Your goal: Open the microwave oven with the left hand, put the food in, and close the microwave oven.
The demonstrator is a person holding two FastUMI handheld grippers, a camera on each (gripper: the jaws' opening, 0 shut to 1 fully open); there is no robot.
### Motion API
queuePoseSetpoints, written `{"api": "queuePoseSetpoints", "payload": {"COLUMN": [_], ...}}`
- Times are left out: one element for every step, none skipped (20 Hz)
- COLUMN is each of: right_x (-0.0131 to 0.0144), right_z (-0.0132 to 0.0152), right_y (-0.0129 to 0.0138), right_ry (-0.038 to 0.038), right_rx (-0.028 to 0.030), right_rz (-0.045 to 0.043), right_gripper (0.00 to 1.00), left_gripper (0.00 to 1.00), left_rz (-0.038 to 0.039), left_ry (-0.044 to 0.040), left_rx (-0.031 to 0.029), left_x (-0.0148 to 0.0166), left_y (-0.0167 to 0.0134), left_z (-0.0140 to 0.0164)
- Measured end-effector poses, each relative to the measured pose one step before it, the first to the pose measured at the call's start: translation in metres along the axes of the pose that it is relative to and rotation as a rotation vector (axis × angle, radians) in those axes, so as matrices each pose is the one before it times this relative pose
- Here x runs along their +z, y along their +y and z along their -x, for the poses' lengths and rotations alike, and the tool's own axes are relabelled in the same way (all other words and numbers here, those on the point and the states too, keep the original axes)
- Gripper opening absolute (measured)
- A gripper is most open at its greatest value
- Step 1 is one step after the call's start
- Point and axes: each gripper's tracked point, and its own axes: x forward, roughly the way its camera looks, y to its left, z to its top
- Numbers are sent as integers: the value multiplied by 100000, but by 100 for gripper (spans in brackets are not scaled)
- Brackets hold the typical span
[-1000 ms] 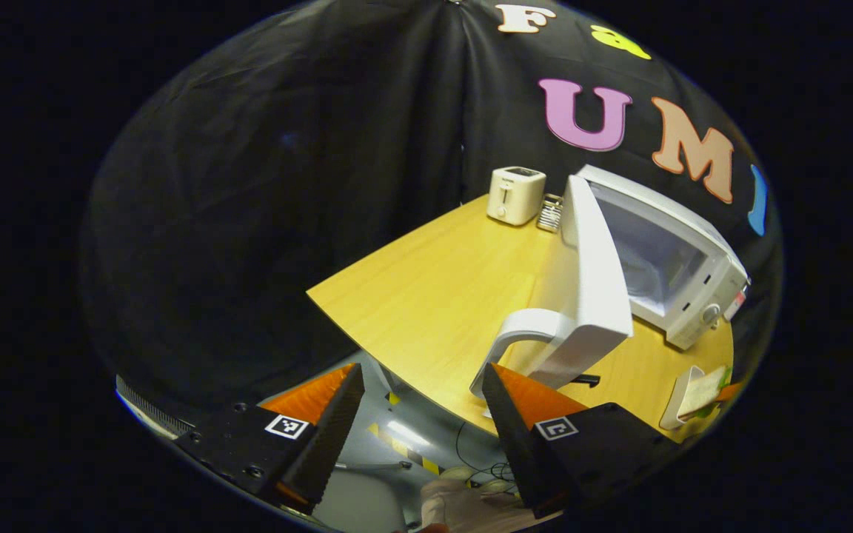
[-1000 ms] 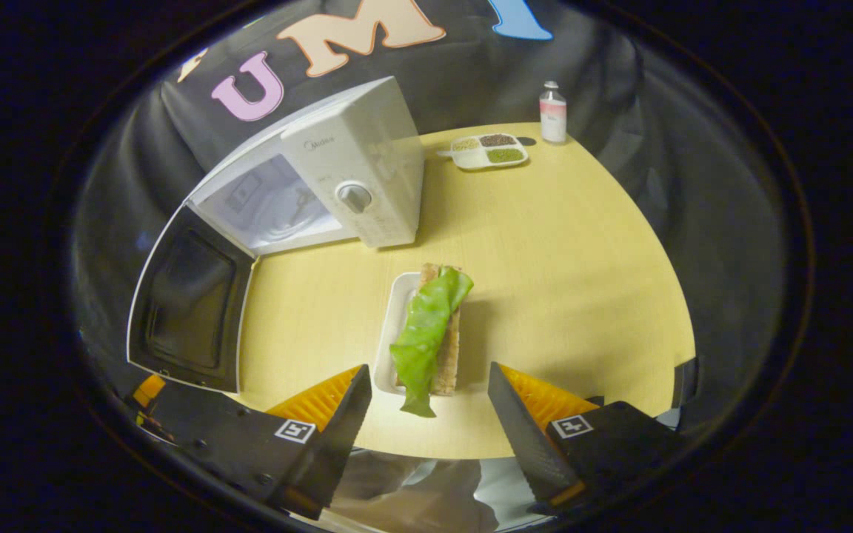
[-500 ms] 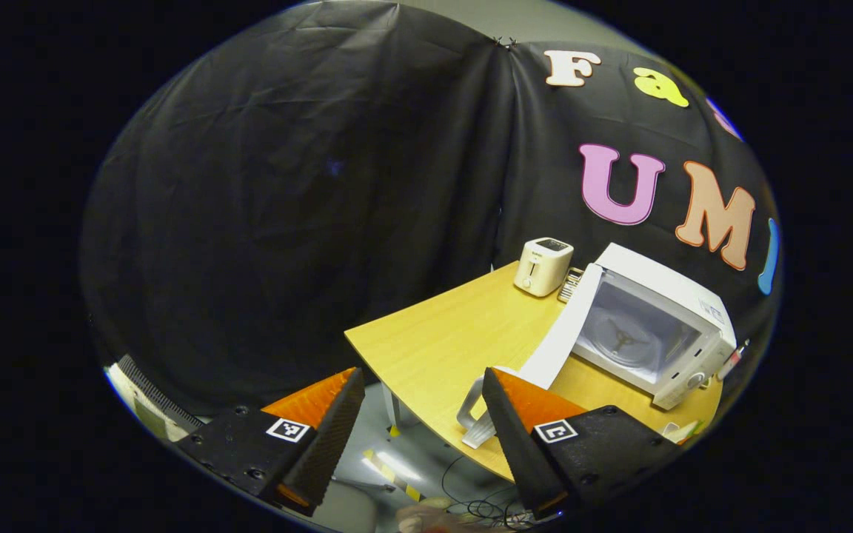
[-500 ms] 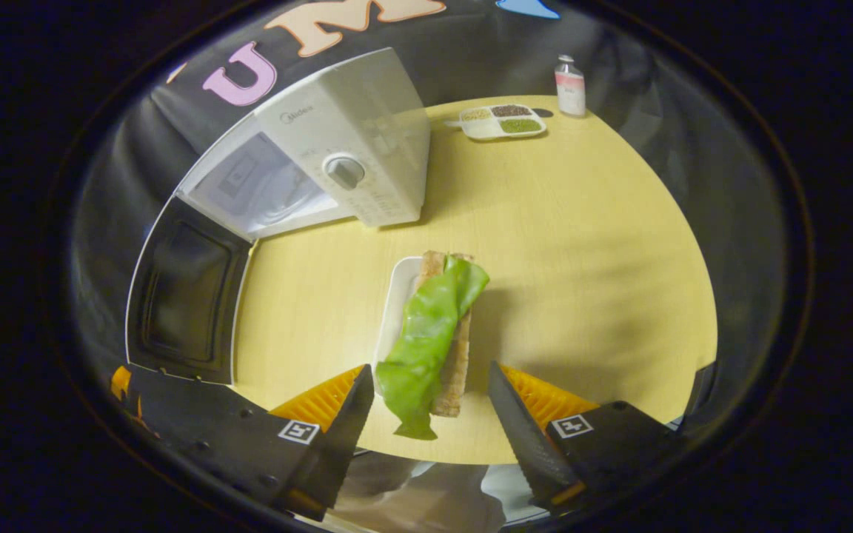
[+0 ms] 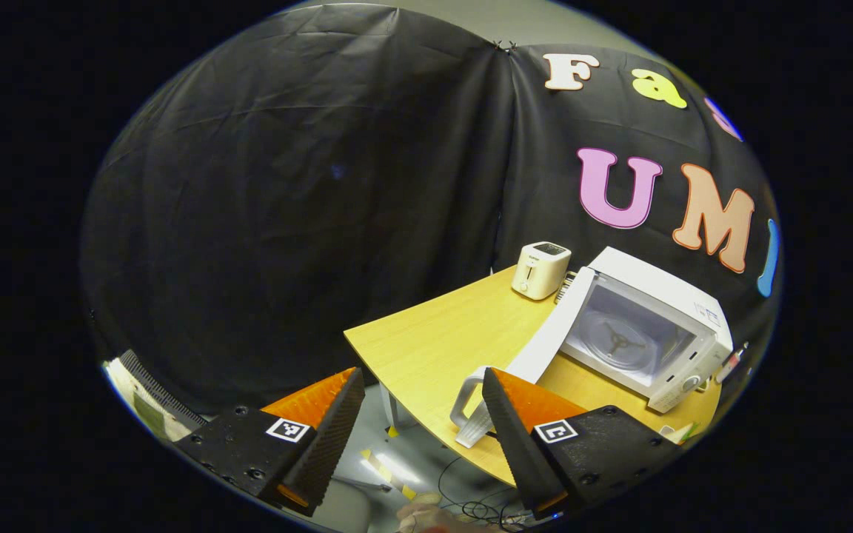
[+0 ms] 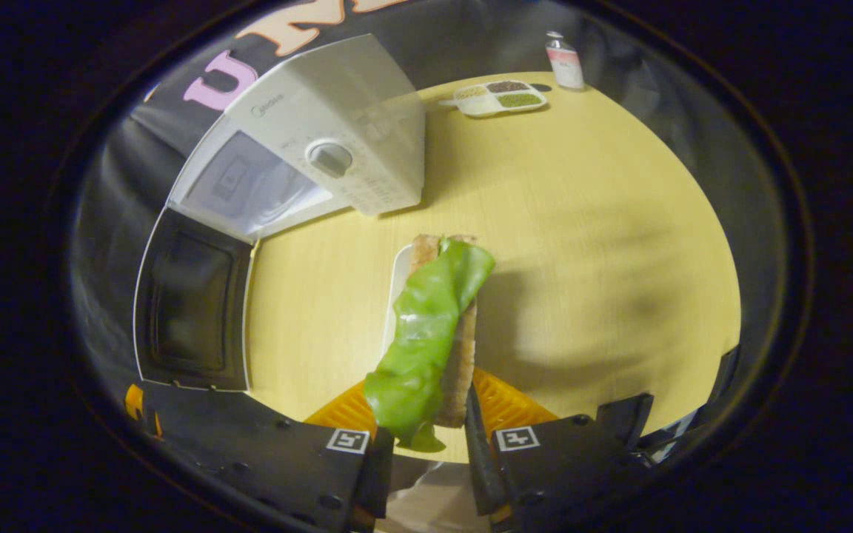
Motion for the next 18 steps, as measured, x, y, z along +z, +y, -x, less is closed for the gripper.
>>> {"api": "queuePoseSetpoints", "payload": {"right_x": [147,-63,127,100,116,11,-12,-20,8,-95,-124,-210,-157,-202,-224,-355,-243,-314], "right_z": [-113,82,342,455,436,471,370,415,367,349,353,347,256,121,-44,-70,-382,-542], "right_y": [19,39,-15,138,301,352,485,519,562,690,987,1213,1417,1517,1582,1653,1635,1592], "right_ry": [15,-1006,-2081,-2413,-2260,-1906,-1415,-1518,-1811,-1569,-1428,-1419,-1454,-1250,-1095,-924,-1091,-954], "right_rx": [-52,421,-687,-294,353,470,650,137,-259,-190,113,937,1302,1465,1548,1927,1909,1892], "right_rz": [-790,875,271,168,35,-430,-222,-371,-457,-477,-846,-907,-767,-577,-510,-172,-376,-1140], "right_gripper": [37,37,37,37,37,37,30,30,30,30,29,29,30,30,30,30,30,30], "left_gripper": [95,95,95,95,95,95,94,94,90,94,94,94,94,94,94,94,94,94], "left_rz": [100,-212,-459,-507,-575,-685,-694,-727,-1214,-1369,-1343,-1020,-972,-663,-424,-499,-990,-786], "left_ry": [-177,246,406,358,353,468,230,858,1169,1105,710,200,413,533,666,570,858,274], "left_rx": [-570,-468,-459,-723,-736,-795,-1141,-1624,-1809,-1394,-1628,-1660,-1863,-1704,-2440,-2331,-2086,-1614], "left_x": [93,-113,-2,-11,29,-23,5,-47,-50,-103,215,178,122,84,86,-26,85,63], "left_y": [-19,93,7,76,159,234,202,102,190,293,274,252,202,251,55,-69,161,189], "left_z": [-43,-184,-180,-219,-291,-308,-525,-503,-536,-604,-594,-651,-717,-770,-710,-642,-782,-862]}}
